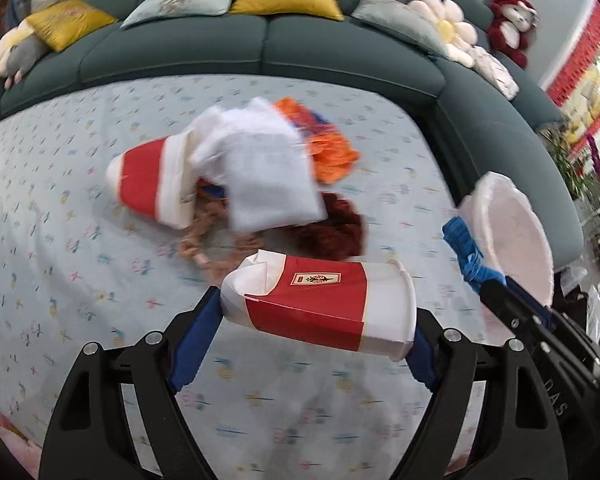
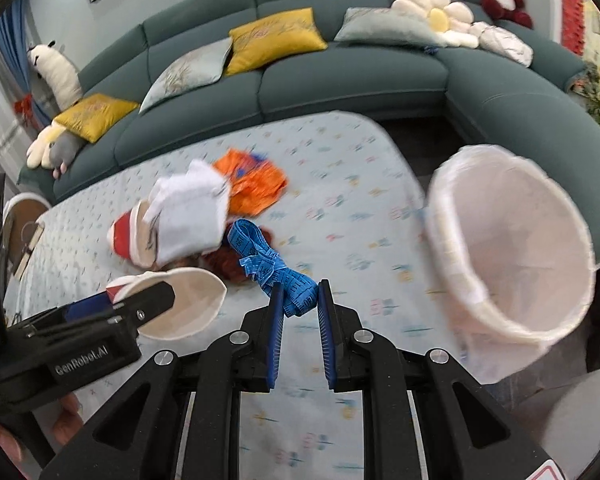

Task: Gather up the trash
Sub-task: 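Carry cup and blue strap over the bin and release both, then move both grippers back to the remaining pile on the table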

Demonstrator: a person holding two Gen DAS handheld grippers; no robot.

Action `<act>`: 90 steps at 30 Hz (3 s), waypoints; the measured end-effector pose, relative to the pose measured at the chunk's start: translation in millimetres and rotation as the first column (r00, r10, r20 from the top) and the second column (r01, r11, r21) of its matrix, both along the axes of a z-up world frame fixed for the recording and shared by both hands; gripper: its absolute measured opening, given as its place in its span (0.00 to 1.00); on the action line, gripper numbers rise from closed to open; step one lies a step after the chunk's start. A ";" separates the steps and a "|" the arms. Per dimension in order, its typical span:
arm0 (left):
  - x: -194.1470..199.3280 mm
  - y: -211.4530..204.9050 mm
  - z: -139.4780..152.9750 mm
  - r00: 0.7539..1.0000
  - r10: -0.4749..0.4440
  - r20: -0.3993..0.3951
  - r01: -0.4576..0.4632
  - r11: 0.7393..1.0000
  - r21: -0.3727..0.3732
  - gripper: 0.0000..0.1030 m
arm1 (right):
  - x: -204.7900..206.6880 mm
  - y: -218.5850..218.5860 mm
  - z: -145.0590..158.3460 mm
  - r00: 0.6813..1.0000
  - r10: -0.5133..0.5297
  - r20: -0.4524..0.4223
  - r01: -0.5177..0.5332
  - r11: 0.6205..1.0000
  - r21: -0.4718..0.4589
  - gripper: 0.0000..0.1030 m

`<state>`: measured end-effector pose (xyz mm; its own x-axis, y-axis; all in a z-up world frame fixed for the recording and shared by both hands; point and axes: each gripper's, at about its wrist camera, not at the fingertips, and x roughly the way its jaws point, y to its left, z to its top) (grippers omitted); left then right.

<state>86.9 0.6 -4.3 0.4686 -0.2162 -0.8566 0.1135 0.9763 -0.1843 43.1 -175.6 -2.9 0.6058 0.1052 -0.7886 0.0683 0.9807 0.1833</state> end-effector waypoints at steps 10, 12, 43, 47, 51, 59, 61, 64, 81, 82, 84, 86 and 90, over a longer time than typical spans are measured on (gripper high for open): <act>-7.1 -96.4 22.8 0.988 -0.148 0.048 0.147 0.989 0.020 0.75 | -26.6 -86.8 22.9 0.989 -0.142 0.034 0.143 0.989 -0.020 0.15; -7.8 -113.9 25.3 0.983 -0.177 0.056 0.176 0.984 0.026 0.75 | -32.1 -108.0 24.5 0.983 -0.177 0.039 0.178 0.984 -0.017 0.15; 22.0 -279.9 14.5 0.920 -0.389 0.050 0.389 0.921 0.009 0.82 | -29.0 -232.4 -13.1 0.933 -0.359 0.030 0.359 0.933 0.019 0.27; 23.3 -268.5 15.6 0.930 -0.363 0.059 0.363 0.932 0.018 0.83 | -31.1 -231.9 -9.6 0.929 -0.368 0.042 0.367 0.930 0.027 0.36; 21.4 -247.9 16.7 0.944 -0.322 0.068 0.321 0.947 0.028 0.83 | -34.7 -226.4 -2.8 0.928 -0.368 0.051 0.367 0.930 0.032 0.41; 19.4 -194.9 19.4 0.972 -0.223 0.069 0.222 0.975 0.021 0.83 | -35.6 -195.4 14.2 0.943 -0.325 0.069 0.325 0.946 0.013 0.47; 20.0 -181.2 23.9 0.976 -0.204 0.077 0.203 0.979 0.020 0.83 | -35.2 -187.4 15.9 0.947 -0.314 0.068 0.314 0.949 0.012 0.48; 19.9 -162.2 28.1 0.981 -0.175 0.083 0.173 0.985 0.022 0.83 | -33.5 -173.3 17.7 0.954 -0.292 0.064 0.292 0.956 0.012 0.48; 21.7 -18.5 16.6 0.996 0.047 0.072 -0.052 0.997 0.062 0.83 | -14.2 -54.5 24.3 0.994 -0.104 0.044 0.104 0.994 -0.014 0.53; 22.8 -7.6 15.9 0.995 0.062 0.073 -0.067 0.996 0.066 0.83 | -12.5 -46.1 24.4 0.995 -0.091 0.042 0.091 0.996 -0.013 0.53; 25.2 10.9 15.2 0.993 0.091 0.078 -0.097 0.992 0.078 0.83 | -8.8 -30.4 24.3 0.997 -0.069 0.039 0.069 0.998 -0.013 0.53; 27.3 29.1 14.2 0.989 0.119 0.082 -0.127 0.988 0.087 0.83 | -4.2 -13.4 22.6 0.998 -0.046 0.034 0.046 0.999 -0.011 0.53; 35.3 62.0 7.7 0.985 0.158 0.070 -0.165 0.980 0.114 0.84 | 7.4 15.2 17.4 1.000 -0.009 0.025 0.009 1.000 -0.005 0.53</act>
